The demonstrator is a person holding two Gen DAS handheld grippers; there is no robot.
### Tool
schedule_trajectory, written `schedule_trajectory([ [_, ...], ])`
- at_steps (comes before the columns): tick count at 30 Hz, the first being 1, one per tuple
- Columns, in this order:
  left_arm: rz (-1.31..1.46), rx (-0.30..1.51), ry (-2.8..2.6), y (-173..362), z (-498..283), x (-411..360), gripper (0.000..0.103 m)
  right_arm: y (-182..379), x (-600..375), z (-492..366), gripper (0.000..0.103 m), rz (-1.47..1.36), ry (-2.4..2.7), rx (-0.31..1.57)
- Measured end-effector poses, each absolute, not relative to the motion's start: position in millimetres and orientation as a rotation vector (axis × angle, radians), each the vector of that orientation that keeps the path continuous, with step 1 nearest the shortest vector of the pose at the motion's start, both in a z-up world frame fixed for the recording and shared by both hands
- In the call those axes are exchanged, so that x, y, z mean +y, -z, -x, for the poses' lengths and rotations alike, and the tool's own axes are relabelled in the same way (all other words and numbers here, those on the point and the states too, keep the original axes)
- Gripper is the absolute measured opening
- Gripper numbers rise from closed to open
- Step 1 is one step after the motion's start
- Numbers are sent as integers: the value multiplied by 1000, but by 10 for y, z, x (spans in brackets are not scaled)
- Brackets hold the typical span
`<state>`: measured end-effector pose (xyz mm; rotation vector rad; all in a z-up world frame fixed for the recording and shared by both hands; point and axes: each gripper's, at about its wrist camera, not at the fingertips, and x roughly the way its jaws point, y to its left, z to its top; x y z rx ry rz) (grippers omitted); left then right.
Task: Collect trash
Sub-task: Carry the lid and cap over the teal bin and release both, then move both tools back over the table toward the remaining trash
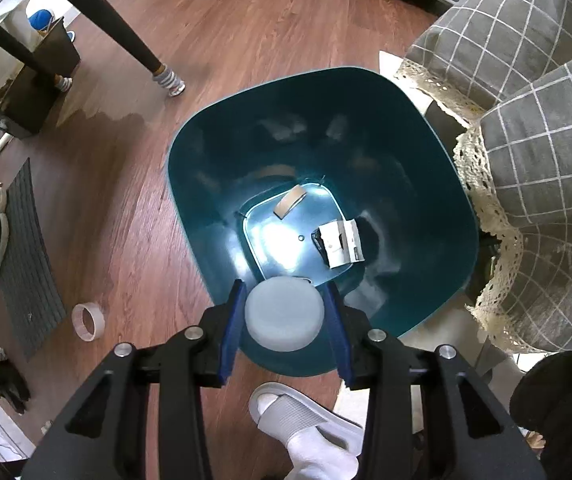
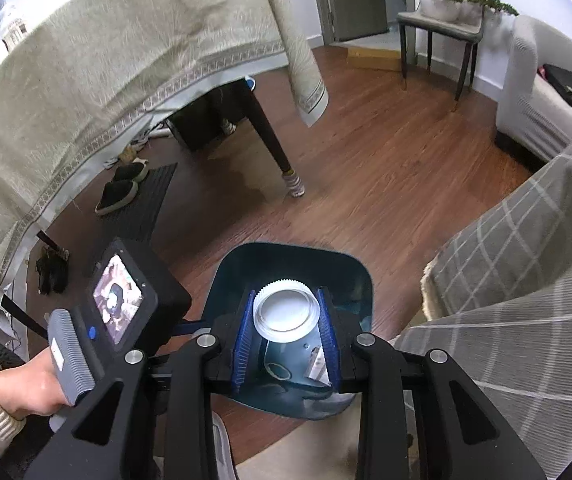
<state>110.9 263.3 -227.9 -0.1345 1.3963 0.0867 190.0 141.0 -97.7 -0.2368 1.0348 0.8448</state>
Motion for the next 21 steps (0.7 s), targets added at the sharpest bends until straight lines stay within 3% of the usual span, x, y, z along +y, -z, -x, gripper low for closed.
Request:
schedule_trajectory([
  [5, 145, 1398, -91, 2311, -1107, 2666, 43, 1077, 1461, -1903, 31, 250, -841, 1057],
  [7, 143, 1392, -98, 2297, -1105, 2674, 56, 1107, 1454, -1932, 31, 246, -833, 1064],
  [8, 142, 1385, -98, 2277, -1107, 2677, 56, 1124, 1451, -1947, 31, 243, -828, 1068],
  [21, 232, 1175, -115, 1603, -1034, 2835, 53, 1406, 1558, -2027, 31, 245, -813, 1117],
])
